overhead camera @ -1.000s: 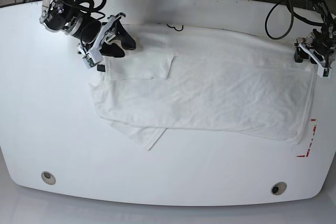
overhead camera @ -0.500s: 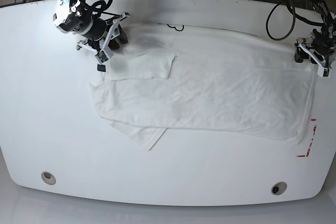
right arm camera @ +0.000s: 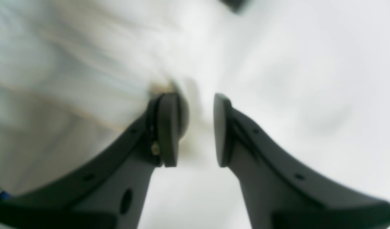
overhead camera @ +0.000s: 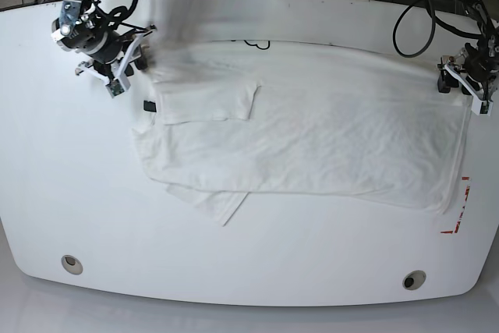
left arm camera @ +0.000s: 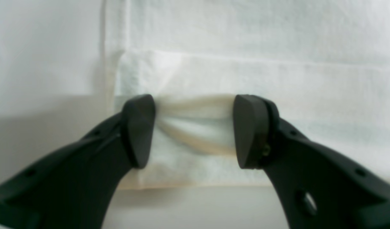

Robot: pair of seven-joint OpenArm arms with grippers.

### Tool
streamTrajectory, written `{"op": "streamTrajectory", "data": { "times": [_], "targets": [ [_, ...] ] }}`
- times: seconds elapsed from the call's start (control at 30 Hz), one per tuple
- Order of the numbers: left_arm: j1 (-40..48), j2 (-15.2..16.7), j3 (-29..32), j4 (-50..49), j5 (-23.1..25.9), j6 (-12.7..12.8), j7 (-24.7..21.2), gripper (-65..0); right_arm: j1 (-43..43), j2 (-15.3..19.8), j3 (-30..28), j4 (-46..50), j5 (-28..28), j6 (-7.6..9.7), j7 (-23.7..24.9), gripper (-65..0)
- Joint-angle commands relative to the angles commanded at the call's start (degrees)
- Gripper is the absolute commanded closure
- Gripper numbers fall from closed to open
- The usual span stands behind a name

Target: Fold the T-shirt properly

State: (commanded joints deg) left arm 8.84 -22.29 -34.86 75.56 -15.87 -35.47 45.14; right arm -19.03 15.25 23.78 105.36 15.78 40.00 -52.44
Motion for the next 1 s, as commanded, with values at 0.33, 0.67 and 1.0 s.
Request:
{"op": "streamTrajectory", "data": {
  "times": [0.33, 0.67, 1.0],
  "targets": [
    [-0.2, 0.3, -0.2, 4.8, -0.2, -4.5, 0.8, -37.2, -2.3, -3.2, 0.7, 8.8, 0.1, 0.00, -2.8, -36.1],
    [-0.2, 0.4, -1.5, 9.7, -4.6, -4.5, 4.0, -37.2, -2.5, -7.1, 0.9, 9.3, -0.3, 0.00, -2.8, -57.4],
    [-0.3, 0.2, -6.4, 12.8, -7.4, -4.5, 6.7, -37.2, -2.1, -7.5, 0.8, 4.7, -0.4, 0.00, -0.1, -57.4]
  ]
}}
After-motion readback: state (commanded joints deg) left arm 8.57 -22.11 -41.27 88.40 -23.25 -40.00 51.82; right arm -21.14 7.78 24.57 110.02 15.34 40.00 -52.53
